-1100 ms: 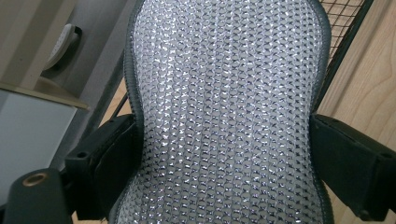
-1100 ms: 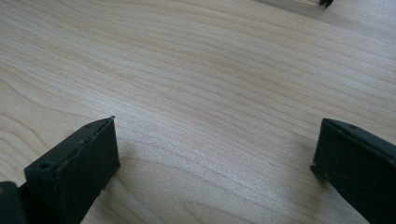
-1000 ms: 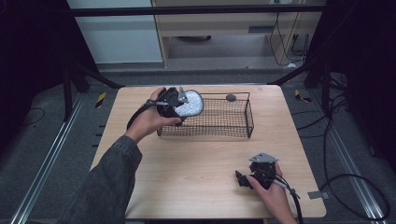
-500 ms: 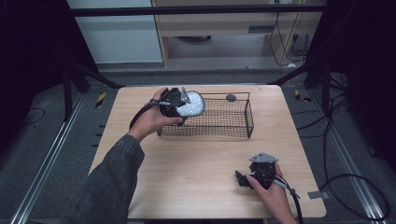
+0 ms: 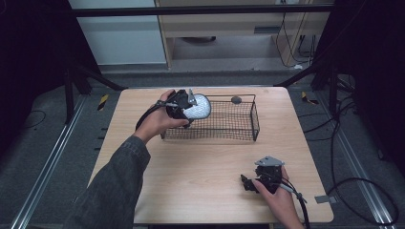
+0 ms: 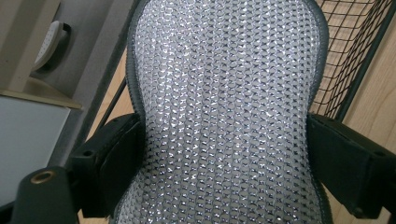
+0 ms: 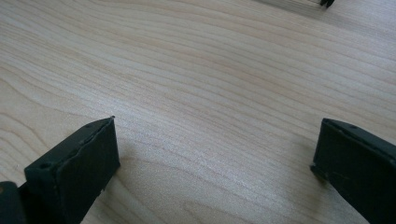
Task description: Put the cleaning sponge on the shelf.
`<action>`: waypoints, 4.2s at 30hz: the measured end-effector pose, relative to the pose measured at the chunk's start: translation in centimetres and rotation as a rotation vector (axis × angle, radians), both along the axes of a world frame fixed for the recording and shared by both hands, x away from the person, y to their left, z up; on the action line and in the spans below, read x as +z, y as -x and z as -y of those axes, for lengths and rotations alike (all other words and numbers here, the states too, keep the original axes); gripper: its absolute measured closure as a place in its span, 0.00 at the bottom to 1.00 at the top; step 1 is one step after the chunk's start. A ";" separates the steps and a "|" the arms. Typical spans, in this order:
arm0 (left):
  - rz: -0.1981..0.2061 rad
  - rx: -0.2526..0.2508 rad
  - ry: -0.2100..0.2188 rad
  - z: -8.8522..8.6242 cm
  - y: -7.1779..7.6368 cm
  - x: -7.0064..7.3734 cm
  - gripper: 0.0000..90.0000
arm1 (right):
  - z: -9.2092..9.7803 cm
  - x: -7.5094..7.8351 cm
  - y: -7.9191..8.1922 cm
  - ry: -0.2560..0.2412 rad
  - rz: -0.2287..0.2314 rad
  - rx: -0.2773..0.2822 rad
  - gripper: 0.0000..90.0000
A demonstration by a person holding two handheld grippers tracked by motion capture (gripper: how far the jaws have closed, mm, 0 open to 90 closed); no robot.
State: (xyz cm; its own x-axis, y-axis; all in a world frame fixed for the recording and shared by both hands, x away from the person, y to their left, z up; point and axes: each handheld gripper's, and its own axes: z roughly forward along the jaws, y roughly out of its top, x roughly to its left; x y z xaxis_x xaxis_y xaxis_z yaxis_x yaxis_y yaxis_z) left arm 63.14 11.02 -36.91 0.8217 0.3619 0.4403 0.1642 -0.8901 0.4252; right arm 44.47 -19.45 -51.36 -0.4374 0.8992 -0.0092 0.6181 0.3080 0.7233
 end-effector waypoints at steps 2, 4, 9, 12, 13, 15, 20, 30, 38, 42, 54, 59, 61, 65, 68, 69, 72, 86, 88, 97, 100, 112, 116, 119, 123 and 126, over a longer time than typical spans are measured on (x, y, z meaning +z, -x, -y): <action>-0.002 0.000 -0.001 0.0 -0.1 0.0 0.13 | 0.0 0.0 0.0 0.000 0.000 0.000 0.00; -0.005 0.000 -0.001 0.1 -0.3 -0.2 0.13 | 0.0 0.0 0.0 0.000 0.000 0.000 0.00; -0.011 0.003 0.002 0.3 -0.7 -0.4 0.13 | 0.0 0.0 0.0 -0.001 -0.001 -0.001 0.00; -0.012 0.003 -0.002 0.3 -0.9 -0.4 0.13 | 0.0 0.0 0.0 -0.001 -0.001 -0.001 0.00; -0.011 0.004 -0.006 0.3 -1.0 -0.4 0.13 | 0.0 0.0 0.0 0.005 0.001 0.004 0.00; -0.009 0.003 -0.002 0.3 -1.2 -0.5 0.13 | 0.0 0.0 0.0 0.004 0.000 0.003 0.00; -0.013 0.002 -0.006 0.2 -1.6 -0.9 0.13 | 0.0 0.0 0.0 0.005 0.003 0.004 0.00; -0.025 0.014 0.003 -0.6 -2.2 -1.2 0.13 | 0.0 0.0 0.0 0.001 -0.001 0.002 0.00; -0.032 0.009 -0.010 -0.8 -2.2 -1.7 0.12 | 0.0 0.0 0.0 0.002 -0.001 0.003 0.00; -0.037 0.006 -0.017 -0.8 -2.2 -2.0 0.12 | 0.0 0.0 0.0 0.002 0.001 0.002 0.00; -0.066 0.031 0.030 -0.6 -2.6 -2.3 0.03 | 0.0 0.0 0.0 0.005 0.004 0.005 0.00; -0.079 0.031 0.044 -0.6 -2.5 -2.3 0.05 | 0.0 0.0 0.0 0.006 0.004 0.005 0.00; -0.081 0.032 0.048 -0.7 -2.5 -2.4 0.05 | 0.0 0.0 0.0 0.006 0.005 0.004 0.00; -0.082 0.033 0.047 -0.7 -2.4 -2.3 0.06 | 0.0 0.0 0.0 0.005 0.004 0.005 0.00; -0.082 0.032 0.059 -0.8 -2.3 -2.1 0.07 | 0.0 0.0 0.0 0.005 0.004 0.005 0.00; -0.080 0.032 0.057 -0.8 -2.2 -2.1 0.07 | 0.0 0.0 0.0 0.006 0.004 0.004 0.00; -0.075 0.029 0.066 -0.9 -2.0 -1.9 0.07 | 0.0 0.0 0.0 0.006 0.005 0.006 0.00; -0.064 0.031 0.120 -1.0 -0.8 -1.1 0.07 | 0.0 0.0 0.0 0.004 0.000 0.004 0.00; -0.063 0.029 0.121 -1.0 -0.6 -1.0 0.06 | 0.0 0.0 0.0 0.004 0.000 0.004 0.00; -0.048 0.036 0.151 -0.9 0.3 -0.6 0.04 | 0.0 0.0 0.0 0.004 0.001 0.004 0.00; -0.044 0.042 0.165 -0.9 1.0 -0.6 0.04 | 0.0 0.0 0.0 0.004 0.000 0.004 0.00; -0.045 0.052 0.200 -0.8 3.3 -0.6 0.03 | 0.0 0.0 0.0 0.002 0.001 0.003 0.00; -0.045 0.051 0.206 -0.8 3.7 -0.5 0.03 | 0.0 0.0 0.0 0.004 0.004 0.005 0.00; -0.041 0.059 0.210 -0.7 4.0 -0.4 0.04 | 0.0 0.0 0.0 -0.001 -0.002 0.000 0.00; -0.037 0.066 0.215 -0.6 4.7 -0.3 0.04 | 0.0 0.0 0.0 0.000 -0.003 0.000 0.00; -0.033 0.073 0.224 -0.5 5.1 -0.3 0.04 | 0.0 0.0 0.0 -0.005 -0.003 -0.004 0.00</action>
